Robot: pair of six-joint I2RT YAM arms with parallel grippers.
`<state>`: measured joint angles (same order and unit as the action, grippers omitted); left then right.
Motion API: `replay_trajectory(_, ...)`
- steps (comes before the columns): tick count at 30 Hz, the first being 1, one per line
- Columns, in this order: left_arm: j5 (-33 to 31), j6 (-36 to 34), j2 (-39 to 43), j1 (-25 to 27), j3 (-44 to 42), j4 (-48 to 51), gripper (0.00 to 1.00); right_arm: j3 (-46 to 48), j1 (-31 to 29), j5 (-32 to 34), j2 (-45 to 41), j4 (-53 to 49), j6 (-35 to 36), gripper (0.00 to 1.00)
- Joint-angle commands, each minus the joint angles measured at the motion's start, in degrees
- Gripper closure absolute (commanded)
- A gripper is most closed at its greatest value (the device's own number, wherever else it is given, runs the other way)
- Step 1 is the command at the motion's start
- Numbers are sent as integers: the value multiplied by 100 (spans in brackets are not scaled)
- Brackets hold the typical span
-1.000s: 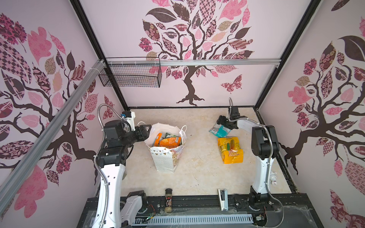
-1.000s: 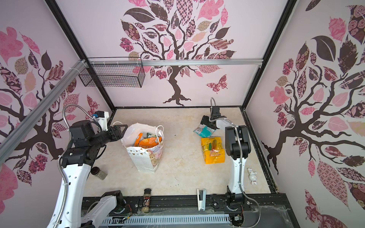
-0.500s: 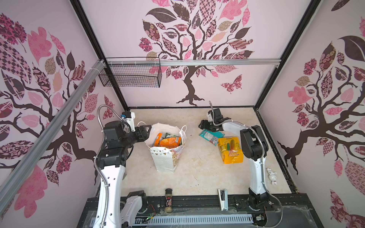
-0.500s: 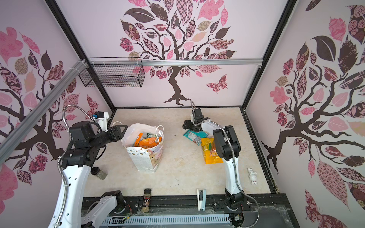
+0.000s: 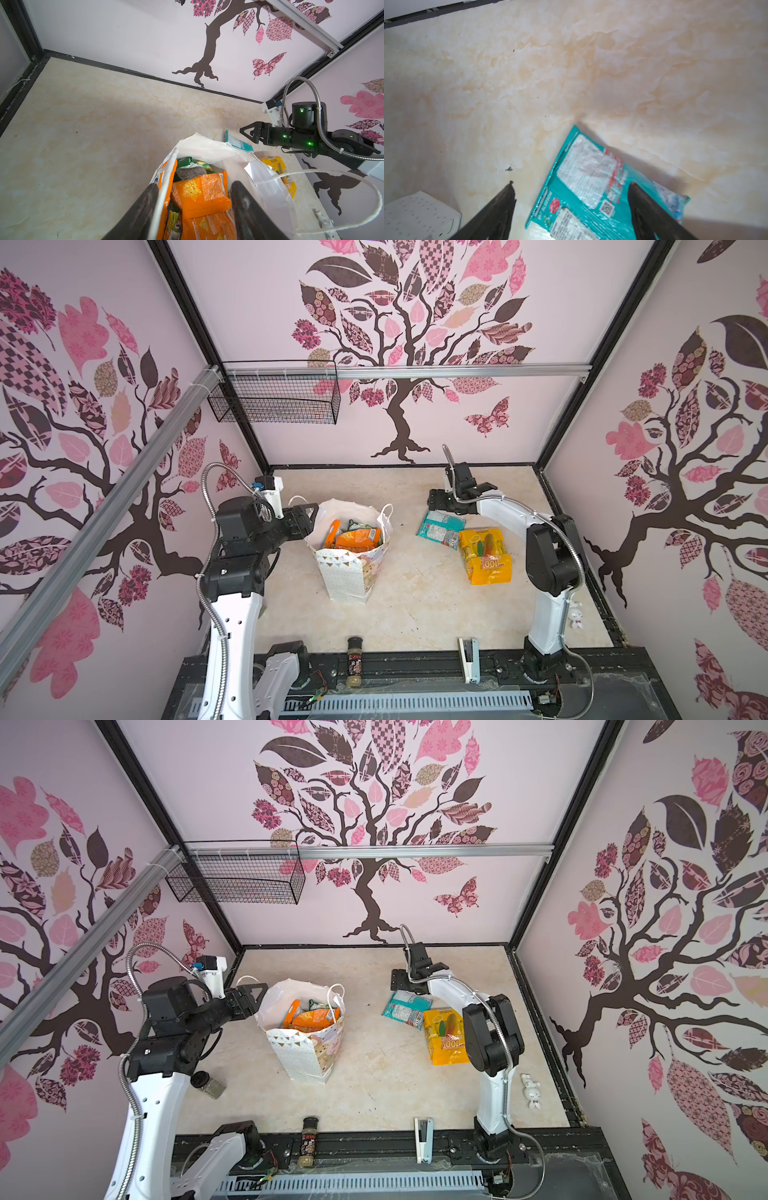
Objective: Place the snacks into the paper bag
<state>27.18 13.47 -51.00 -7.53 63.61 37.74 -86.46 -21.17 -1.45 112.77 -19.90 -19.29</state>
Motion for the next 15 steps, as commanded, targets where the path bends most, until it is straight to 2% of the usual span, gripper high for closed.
replay_trajectory(1, 46, -64, 68, -23, -146, -156, 41, 188, -34, 137, 18, -209, 88, 14)
replay_trajectory(15, 15, -121, 182, -28, -179, -161, 40, 485, -225, -677, 338, -444, 146, 16)
